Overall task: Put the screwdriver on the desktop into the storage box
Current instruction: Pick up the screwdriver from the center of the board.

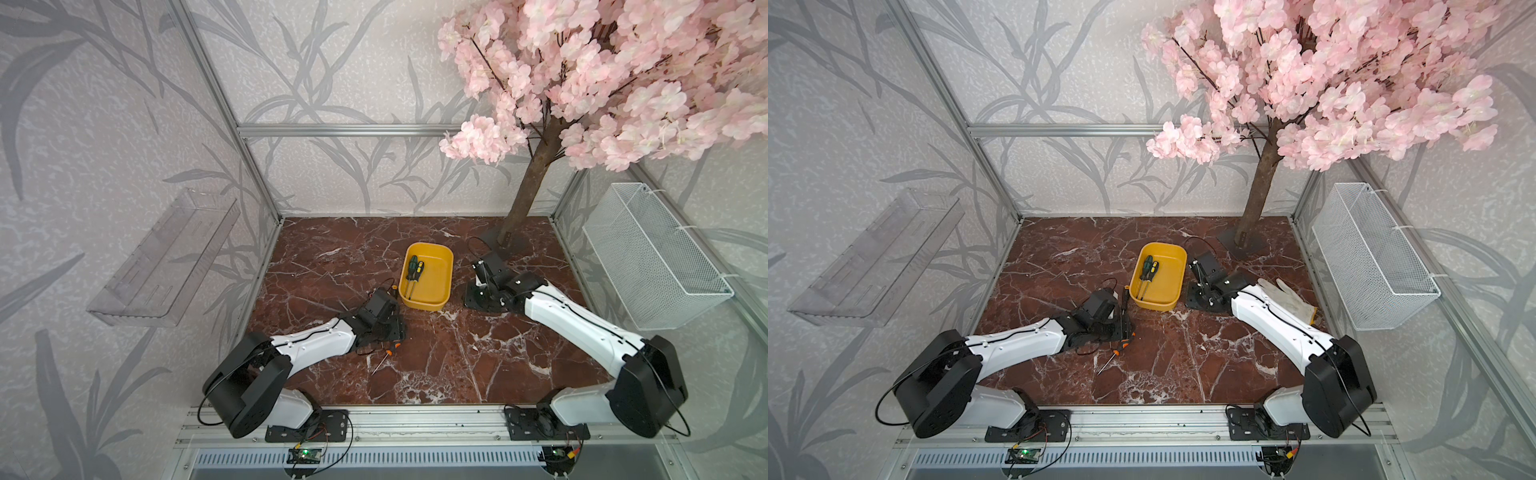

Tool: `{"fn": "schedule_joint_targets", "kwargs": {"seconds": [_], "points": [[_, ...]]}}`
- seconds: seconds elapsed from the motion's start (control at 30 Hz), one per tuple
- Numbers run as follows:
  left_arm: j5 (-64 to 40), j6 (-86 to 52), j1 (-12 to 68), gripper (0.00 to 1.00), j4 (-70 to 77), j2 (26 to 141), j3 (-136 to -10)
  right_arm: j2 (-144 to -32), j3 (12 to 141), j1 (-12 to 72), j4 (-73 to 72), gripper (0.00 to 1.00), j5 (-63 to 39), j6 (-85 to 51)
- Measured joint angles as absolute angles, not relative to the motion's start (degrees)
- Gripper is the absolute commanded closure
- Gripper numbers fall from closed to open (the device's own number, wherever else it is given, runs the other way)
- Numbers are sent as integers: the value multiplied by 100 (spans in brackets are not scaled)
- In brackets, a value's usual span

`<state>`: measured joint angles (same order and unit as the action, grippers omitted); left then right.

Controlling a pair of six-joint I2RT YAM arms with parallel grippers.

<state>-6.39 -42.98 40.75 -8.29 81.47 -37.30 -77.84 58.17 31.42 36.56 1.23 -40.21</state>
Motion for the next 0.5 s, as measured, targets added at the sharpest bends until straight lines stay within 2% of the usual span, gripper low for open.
{"fn": "schedule_joint_targets", "kwargs": {"seconds": [0.13, 0.5], "points": [[-642, -4298, 4261, 36, -849, 8239, -3732, -7478, 5446, 3087, 3621, 57, 198, -4134], [-143, -4265, 4801, 43, -1299, 8285, -3854, -7428, 5354, 3068, 3426, 57, 209, -4230]]}}
